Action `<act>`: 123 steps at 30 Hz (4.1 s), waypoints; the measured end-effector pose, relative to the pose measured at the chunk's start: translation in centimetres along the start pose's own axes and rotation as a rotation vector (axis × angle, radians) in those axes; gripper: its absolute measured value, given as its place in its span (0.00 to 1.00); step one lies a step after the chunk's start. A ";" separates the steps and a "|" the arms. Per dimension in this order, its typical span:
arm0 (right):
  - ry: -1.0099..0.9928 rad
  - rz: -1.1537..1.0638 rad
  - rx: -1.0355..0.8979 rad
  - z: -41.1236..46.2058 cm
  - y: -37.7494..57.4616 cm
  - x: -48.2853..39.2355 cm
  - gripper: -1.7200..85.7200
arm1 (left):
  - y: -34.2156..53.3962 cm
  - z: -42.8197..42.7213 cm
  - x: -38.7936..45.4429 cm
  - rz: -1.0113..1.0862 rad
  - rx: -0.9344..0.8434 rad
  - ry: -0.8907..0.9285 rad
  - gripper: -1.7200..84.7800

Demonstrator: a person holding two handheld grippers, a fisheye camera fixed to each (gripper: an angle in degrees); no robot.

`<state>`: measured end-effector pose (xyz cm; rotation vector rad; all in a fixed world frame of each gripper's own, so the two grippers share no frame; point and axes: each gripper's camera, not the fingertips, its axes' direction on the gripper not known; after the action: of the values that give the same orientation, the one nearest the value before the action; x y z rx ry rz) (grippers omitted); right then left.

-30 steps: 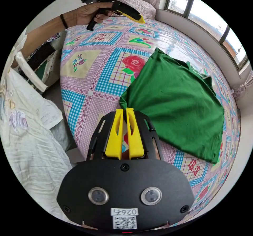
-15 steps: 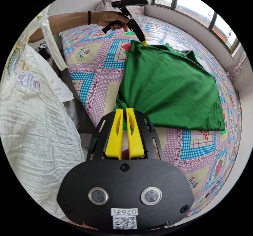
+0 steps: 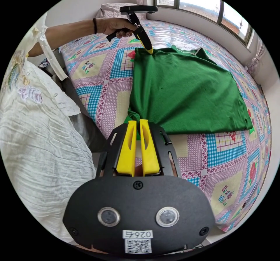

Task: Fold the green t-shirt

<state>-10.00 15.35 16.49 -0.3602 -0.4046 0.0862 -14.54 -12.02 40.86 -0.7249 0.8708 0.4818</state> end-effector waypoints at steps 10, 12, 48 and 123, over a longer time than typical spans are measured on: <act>-0.114 0.092 -0.030 -8.8 2.9 2.1 0.00 | 5.2 0.8 -8.4 -0.143 0.062 0.613 0.05; -0.165 0.160 0.026 -11.9 3.9 3.7 0.00 | 6.1 0.3 -9.4 -0.148 0.122 0.761 0.05; -0.455 1.086 0.613 -21.6 8.4 53.4 0.05 | -31.2 -2.6 -13.5 -0.138 0.239 1.028 0.01; 0.358 0.323 1.052 -43.2 16.8 -12.0 0.01 | 51.9 -16.3 54.5 0.120 1.635 -0.316 0.02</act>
<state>-3.92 15.12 -31.01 0.5992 0.0902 0.5174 -25.73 15.48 -30.16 0.8834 0.7222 -0.1131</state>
